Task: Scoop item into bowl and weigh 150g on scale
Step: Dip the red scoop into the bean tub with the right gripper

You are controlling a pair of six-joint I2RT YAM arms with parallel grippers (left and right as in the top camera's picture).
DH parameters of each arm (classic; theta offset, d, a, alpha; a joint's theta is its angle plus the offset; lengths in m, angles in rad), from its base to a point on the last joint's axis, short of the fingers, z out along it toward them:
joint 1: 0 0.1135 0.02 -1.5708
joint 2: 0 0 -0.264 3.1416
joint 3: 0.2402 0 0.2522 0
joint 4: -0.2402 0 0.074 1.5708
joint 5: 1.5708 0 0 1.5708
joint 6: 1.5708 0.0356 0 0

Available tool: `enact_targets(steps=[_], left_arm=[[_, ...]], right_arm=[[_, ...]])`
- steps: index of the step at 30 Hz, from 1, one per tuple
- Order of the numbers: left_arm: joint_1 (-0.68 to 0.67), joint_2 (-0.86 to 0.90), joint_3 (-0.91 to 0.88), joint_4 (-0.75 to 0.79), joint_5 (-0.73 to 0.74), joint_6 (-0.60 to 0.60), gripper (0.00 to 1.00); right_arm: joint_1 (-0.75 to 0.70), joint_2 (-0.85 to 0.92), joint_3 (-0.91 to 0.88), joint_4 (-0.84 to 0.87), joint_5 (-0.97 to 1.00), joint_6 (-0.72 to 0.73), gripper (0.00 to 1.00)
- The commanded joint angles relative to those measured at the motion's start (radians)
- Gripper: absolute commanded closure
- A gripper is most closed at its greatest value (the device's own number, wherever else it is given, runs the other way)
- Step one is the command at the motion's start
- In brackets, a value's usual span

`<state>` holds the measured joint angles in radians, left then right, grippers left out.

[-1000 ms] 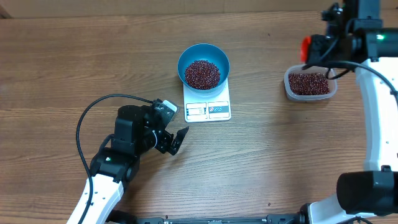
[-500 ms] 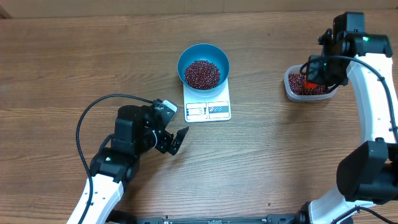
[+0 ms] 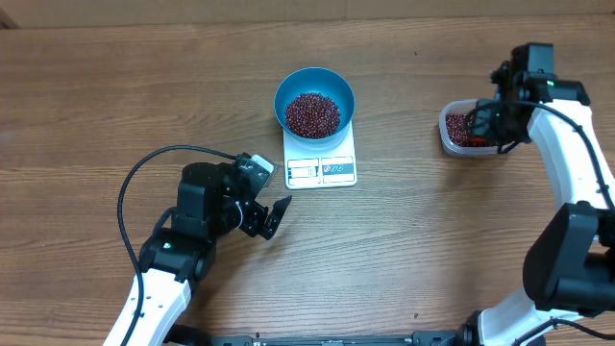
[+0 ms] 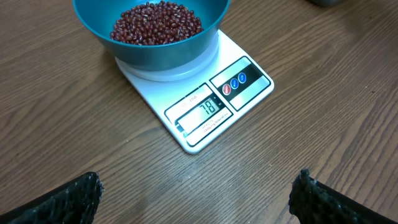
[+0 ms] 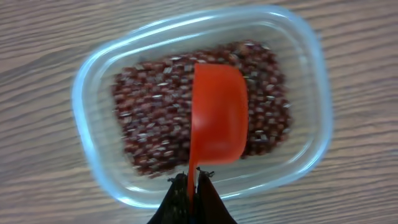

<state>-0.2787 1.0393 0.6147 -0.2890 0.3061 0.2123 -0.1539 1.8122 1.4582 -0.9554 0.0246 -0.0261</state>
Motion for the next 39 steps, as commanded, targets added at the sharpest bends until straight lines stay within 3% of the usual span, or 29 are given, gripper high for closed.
enact_targets(steps=[1,39], left_arm=[[0.003,0.007,0.000,0.001,-0.002,-0.011,0.00],[0.003,0.008,0.000,0.001,-0.002,-0.011,0.00]], right_arm=[[-0.030,0.007,-0.034,0.035,0.000,-0.005,0.96],[-0.076,0.064,-0.065,0.060,-0.448,-0.030,0.96]])
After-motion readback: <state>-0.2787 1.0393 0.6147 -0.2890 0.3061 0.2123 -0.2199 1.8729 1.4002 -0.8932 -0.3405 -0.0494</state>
